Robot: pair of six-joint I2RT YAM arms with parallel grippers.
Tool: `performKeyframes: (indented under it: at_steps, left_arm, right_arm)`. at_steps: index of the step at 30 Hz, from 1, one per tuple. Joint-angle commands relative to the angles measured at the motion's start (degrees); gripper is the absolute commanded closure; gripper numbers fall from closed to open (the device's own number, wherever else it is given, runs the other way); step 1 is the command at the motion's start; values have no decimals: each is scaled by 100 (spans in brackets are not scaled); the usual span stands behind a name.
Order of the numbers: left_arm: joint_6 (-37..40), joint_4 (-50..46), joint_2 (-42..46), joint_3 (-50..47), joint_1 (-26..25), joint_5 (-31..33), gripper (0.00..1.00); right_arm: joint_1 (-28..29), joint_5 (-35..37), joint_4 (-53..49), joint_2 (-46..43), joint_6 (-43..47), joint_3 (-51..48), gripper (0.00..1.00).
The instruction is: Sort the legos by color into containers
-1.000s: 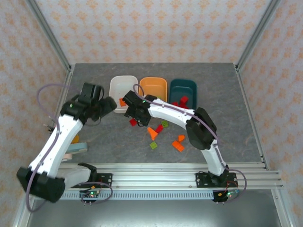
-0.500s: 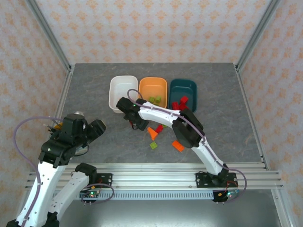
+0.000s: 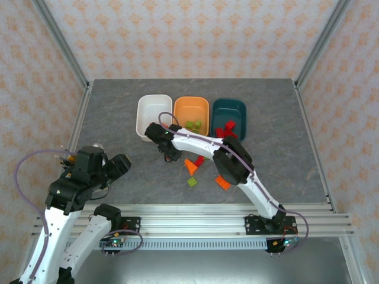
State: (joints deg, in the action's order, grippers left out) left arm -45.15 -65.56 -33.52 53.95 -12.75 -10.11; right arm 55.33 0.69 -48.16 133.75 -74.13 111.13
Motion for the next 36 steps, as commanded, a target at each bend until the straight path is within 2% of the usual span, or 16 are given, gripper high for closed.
performKeyframes:
  at_steps: [1,8,10,13,16,19,24,30,36]
  left_arm:
    - [28,38,5,98,-17,-188,26]
    - [28,1019,-407,-92,-58,-1213,27]
    - [-18,1318,-578,-122,-153,-1321,27]
    - [-88,1728,-973,-101,-482,-1219,27]
    - [-190,2162,-1538,-12,-1033,-896,26]
    - [-333,2668,-2202,160,-1529,-622,26]
    - [-334,3048,-3375,793,-2106,-199,26]
    - [-389,3091,-4220,1280,-2370,65,26]
    - [-456,2917,-4673,1400,-2504,191,26]
  right_arm:
    - [18,249,-181,-434,215,-408,75]
    - [-26,1003,-397,-2426,1210,-1548,77]
    - [-167,1203,-413,-3004,1517,-1955,77]
    - [-743,1095,-366,-3666,2179,-2528,78]
    - [-1519,707,-147,-3866,3093,-2753,78]
    - [-2219,192,31,-3576,3977,-2580,78]
    - [-3028,-243,-202,-2289,5171,-1326,78]
    - [-3587,-719,-580,-819,5387,187,76]
    - [-3763,-930,-1063,17,5281,1100,64]
